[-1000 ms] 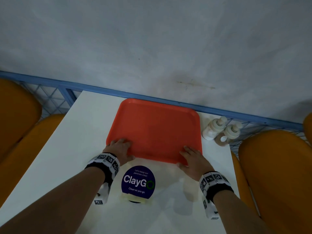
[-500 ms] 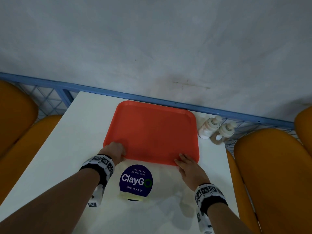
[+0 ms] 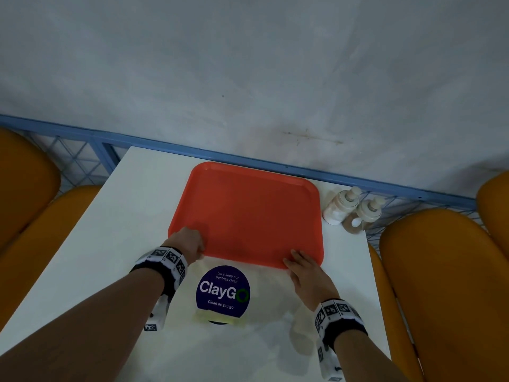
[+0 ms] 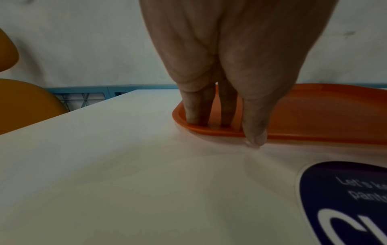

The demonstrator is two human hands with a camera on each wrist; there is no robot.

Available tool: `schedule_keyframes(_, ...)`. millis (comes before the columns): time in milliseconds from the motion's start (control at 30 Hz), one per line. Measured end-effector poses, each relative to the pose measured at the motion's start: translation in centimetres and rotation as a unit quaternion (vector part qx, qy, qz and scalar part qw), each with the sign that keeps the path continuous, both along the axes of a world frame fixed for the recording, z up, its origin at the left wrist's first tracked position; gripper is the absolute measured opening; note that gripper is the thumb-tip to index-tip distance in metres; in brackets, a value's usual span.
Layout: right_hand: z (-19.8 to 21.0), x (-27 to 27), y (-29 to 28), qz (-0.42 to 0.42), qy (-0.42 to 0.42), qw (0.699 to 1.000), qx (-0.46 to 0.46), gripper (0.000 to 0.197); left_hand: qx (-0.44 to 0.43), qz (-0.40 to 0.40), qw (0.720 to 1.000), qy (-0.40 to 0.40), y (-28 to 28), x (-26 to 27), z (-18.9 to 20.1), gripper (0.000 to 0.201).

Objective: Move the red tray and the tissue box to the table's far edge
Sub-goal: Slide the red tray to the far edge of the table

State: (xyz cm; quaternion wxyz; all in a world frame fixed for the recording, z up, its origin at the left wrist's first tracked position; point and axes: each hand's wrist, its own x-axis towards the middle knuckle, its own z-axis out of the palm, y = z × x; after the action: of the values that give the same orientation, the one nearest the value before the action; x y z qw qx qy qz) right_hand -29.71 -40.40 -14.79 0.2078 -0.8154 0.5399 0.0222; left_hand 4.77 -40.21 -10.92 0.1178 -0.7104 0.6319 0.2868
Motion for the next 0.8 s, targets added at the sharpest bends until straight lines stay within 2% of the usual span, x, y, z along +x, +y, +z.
schedule_keyframes(200, 1.0, 0.6, -1.1, 0.012, -0.002, 1.0, 0.016, 0.038, 0.006, -0.009, 1.0, -0.003, -0.5, 0.3, 0.7, 0.021)
schedule_keyframes(333, 1.7, 0.2, -0.9, 0.014, 0.045, 0.997, 0.053, 0.041, -0.01, -0.015, 1.0, 0.022, 0.5, -0.1, 0.7, 0.047)
schedule_keyframes(400, 2.9, -0.1, -1.3, 0.016, 0.054, 0.997, 0.055, 0.045, -0.026, -0.024, 0.998, 0.042, 1.1, -0.1, 2.1, 0.049)
schedule_keyframes(533, 4.8, 0.6, 0.4, 0.001, 0.01, 0.998, 0.066, 0.048, -0.048, -0.019, 0.997, 0.062, 3.5, 1.9, 5.5, 0.04)
schedule_keyframes(800, 7.9, 2.7, 8.3, 0.024, -0.097, 0.993, 0.07, 0.034, -0.097, -0.006, 0.994, 0.05, 11.3, 7.4, 12.5, 0.035)
